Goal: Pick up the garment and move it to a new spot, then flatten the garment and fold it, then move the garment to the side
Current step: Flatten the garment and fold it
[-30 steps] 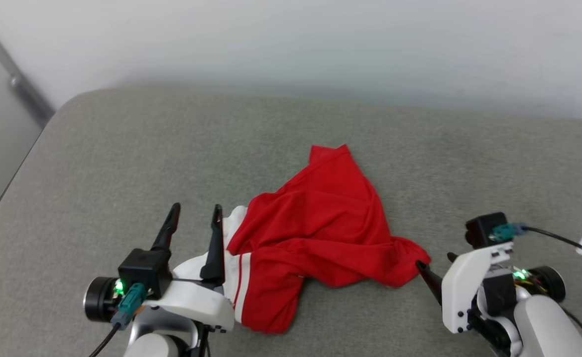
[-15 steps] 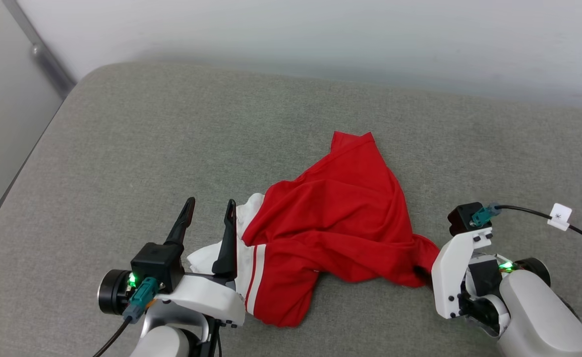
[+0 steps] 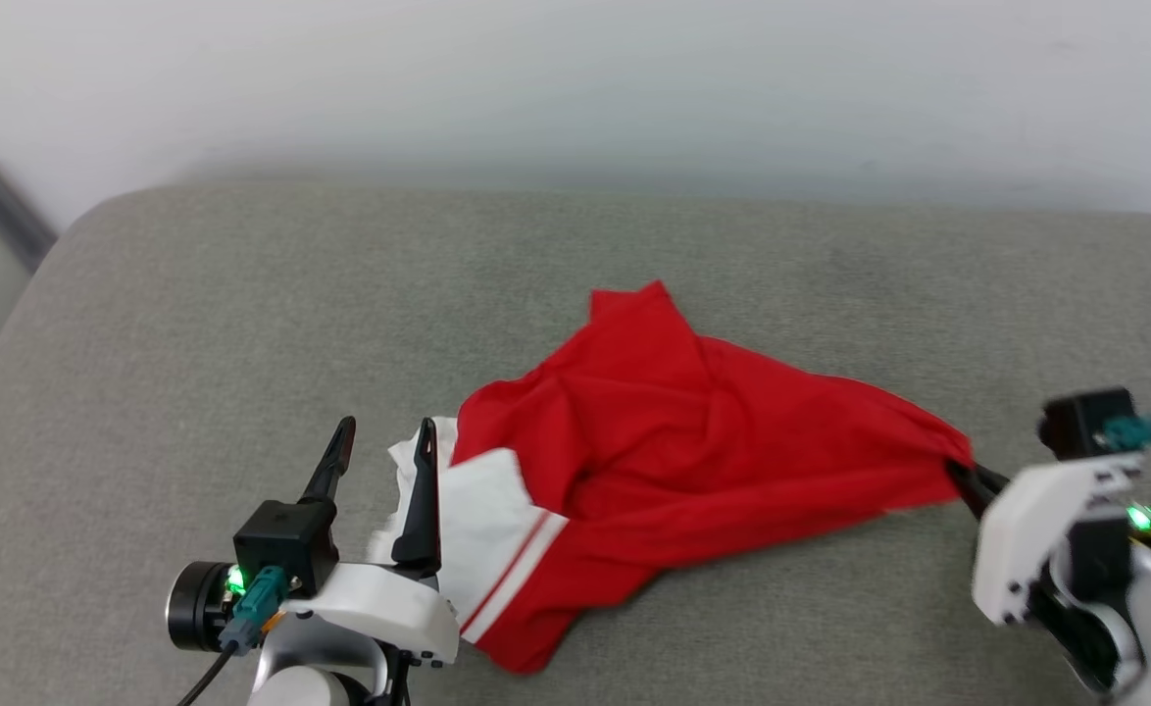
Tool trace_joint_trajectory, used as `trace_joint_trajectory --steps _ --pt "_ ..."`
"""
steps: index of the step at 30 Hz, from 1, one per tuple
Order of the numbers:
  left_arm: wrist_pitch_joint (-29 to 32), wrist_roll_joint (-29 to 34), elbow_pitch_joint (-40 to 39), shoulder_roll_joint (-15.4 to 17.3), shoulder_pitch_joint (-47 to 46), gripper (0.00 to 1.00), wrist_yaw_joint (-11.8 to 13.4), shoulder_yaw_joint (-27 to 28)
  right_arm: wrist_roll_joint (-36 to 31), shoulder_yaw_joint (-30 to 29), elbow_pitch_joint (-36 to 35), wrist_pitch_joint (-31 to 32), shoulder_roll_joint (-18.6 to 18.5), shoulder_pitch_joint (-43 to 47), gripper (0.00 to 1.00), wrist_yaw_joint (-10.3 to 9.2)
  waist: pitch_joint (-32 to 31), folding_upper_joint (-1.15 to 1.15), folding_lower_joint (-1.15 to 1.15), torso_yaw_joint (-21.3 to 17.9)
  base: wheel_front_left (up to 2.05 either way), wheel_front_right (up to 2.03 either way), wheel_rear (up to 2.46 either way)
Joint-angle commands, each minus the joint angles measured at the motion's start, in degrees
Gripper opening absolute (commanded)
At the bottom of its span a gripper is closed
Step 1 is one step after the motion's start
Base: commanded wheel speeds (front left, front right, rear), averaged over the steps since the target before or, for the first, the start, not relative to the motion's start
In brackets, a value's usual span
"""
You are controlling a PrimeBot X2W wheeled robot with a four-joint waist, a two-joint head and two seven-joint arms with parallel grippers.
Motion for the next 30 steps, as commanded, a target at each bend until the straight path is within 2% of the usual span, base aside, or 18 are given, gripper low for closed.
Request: trace_joint_trajectory --steps 1,7,10,13,14,15,16,24,27,30 --pt "0.1 -0.3 -0.2 0.3 0.5 1.00 0.2 0.1 -1.3 -2.4 -2.4 0.7 -0.1 3.4 0.00 -0.02 -1.0 0.00 0.00 -1.5 0.00 0.00 0.00" --pt "0.6 -0.8 -0.4 1.1 1.7 1.00 0.5 0.4 -5.4 -12.7 -12.0 5.6 6.0 19.2 0.00 -0.02 -1.6 0.00 0.00 -3.1 0.00 0.00 0.00" --pt "0.9 -1.0 -0.3 1.4 2.3 1.00 0.7 0.5 -6.0 -14.5 -13.1 7.5 9.7 25.5 0.00 -0.02 -1.8 0.00 0.00 -3.4 0.00 0.00 0.00" --pt "1.3 -1.2 -0.3 1.7 2.6 1.00 1.0 0.6 -5.9 -14.6 -11.8 7.7 11.6 28.7 0.00 -0.02 -2.2 0.00 0.00 -3.7 0.00 0.00 0.00" --pt "1.5 -1.3 -0.2 1.8 2.9 1.00 1.0 0.7 -6.4 -14.2 -11.1 7.1 12.0 29.2 0.28 -0.02 -2.4 0.00 0.00 -3.8 0.00 0.00 0.00" --pt "1.6 -1.4 -0.1 1.9 3.3 1.00 1.1 0.8 -6.6 -14.1 -10.5 6.1 12.3 29.4 0.48 -0.02 -2.6 0.00 0.00 -3.9 0.00 0.00 0.00" --pt "1.6 -1.4 0.0 2.0 3.6 1.00 1.1 0.8 -6.0 -14.1 -10.1 4.6 12.6 29.0 1.00 -0.02 -2.8 0.00 0.00 -4.0 0.00 0.00 0.00" --pt "1.8 -1.7 -0.5 2.2 4.5 1.00 1.7 0.8 -7.7 -14.9 -13.1 -11.2 13.2 24.8 1.00 -0.02 -4.1 0.00 0.00 -3.9 0.00 0.00 0.00" --pt "1.6 -1.8 -0.9 2.1 4.1 1.00 1.9 0.7 -8.1 -15.0 -13.8 -15.2 13.3 22.9 1.00 -0.02 -4.2 0.00 0.00 -3.5 0.00 0.00 0.00" --pt "1.4 -1.7 -1.1 2.0 3.7 1.00 2.1 0.7 -8.4 -14.7 -13.1 -16.2 13.0 20.6 1.00 -0.02 -4.2 0.00 0.00 -3.2 0.00 0.00 0.00"
